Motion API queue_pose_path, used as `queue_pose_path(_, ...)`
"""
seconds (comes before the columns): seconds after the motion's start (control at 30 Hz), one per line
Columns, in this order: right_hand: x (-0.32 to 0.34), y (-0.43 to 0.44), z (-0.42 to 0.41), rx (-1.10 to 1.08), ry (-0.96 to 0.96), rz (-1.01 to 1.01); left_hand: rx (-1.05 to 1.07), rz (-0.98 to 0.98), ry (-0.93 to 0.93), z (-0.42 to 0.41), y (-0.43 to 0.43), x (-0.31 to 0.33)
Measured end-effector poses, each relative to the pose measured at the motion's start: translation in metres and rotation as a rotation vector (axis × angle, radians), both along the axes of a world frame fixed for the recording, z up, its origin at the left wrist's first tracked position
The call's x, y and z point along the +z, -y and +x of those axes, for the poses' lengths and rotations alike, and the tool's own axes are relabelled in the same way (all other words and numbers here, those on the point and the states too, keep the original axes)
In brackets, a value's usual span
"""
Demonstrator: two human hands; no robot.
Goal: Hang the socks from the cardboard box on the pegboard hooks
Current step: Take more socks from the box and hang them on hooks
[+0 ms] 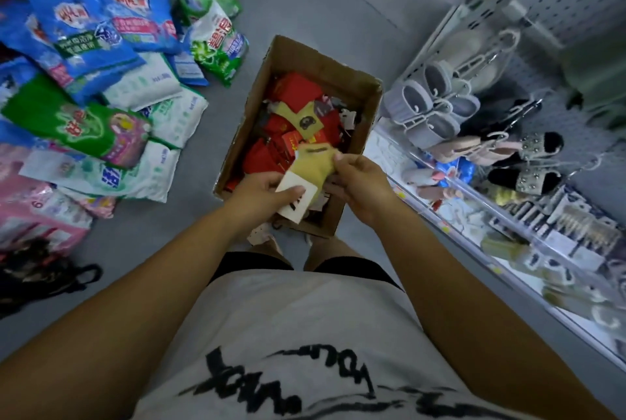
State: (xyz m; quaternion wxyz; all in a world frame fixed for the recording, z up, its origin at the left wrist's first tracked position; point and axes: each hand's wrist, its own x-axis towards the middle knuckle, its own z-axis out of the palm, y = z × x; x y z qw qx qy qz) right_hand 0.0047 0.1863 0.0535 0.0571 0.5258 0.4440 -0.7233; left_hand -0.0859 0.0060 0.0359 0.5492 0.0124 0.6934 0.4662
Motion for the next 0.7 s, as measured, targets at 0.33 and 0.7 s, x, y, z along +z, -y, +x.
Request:
queue_pose_path(0.33,-0.101,-0.025,-0.068,0.285,0.171,0.232,0.386,-0.096,0.225,-0.017,0.031,-0.026)
queue_pose_path(0.7,-0.199,-0.060,-0.117,0.458,0.305,0.513,0.562,-0.076,0.215,-0.003,0.016,-0.054)
